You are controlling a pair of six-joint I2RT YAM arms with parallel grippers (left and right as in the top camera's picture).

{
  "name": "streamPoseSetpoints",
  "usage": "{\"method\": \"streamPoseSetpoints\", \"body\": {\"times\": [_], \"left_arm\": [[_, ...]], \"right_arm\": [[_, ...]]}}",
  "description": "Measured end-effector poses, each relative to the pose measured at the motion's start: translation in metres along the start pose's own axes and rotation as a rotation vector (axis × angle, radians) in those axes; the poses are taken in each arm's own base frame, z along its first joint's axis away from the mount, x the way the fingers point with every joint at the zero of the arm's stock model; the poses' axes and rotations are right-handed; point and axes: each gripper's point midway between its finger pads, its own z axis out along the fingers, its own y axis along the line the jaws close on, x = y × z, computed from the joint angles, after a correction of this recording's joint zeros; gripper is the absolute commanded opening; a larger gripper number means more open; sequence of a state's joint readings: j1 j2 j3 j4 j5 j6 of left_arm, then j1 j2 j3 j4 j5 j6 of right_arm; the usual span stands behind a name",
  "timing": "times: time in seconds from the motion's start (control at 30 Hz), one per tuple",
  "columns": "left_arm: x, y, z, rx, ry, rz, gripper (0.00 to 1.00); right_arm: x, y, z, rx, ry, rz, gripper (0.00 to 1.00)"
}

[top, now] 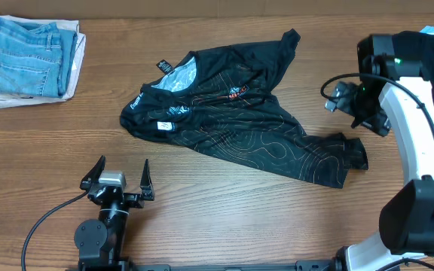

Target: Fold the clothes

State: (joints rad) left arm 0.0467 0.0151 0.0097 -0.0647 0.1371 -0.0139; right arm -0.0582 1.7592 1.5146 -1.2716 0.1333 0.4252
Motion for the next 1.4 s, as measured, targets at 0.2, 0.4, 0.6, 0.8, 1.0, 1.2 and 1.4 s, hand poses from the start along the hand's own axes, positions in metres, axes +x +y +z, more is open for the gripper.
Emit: {"method": "streamPoseSetpoints", "body": {"times": [0.2, 0.4, 0.6, 0.8, 1.0, 1.2, 1.4], "left_arm": [[0.0, 0.0, 0.0, 0.0, 0.0, 0.0, 1.0], [0.0, 0.0, 0.0, 0.0, 0.0, 0.0, 1.0], [0.0, 0.0, 0.0, 0.0, 0.0, 0.0, 1.0], [0.0, 0.0, 0.0, 0.0, 0.0, 0.0, 1.0], [0.0, 0.0, 0.0, 0.0, 0.0, 0.0, 1.0], [0.0, 0.0, 0.0, 0.0, 0.0, 0.0, 1.0], [0.0, 0.0, 0.0, 0.0, 0.0, 0.0, 1.0]], "right_arm": [[0.017, 0.002, 0.052, -0.055, 0.085, -0.071, 0.93], [0.03, 0.007, 0.079, -0.095, 0.103, -0.127, 0.87], [0.031, 0.01, 0.096, -0.116, 0.069, -0.141, 0.87], [0.025, 0.014, 0.1, -0.13, 0.034, -0.149, 0.52], [0.028, 0.012, 0.102, -0.125, 0.046, -0.154, 0.04], [0.041, 0.002, 0.1, -0.081, 0.105, -0.118, 0.04], [0.04, -0.001, 0.067, -0.082, 0.099, -0.049, 0.04]]}}
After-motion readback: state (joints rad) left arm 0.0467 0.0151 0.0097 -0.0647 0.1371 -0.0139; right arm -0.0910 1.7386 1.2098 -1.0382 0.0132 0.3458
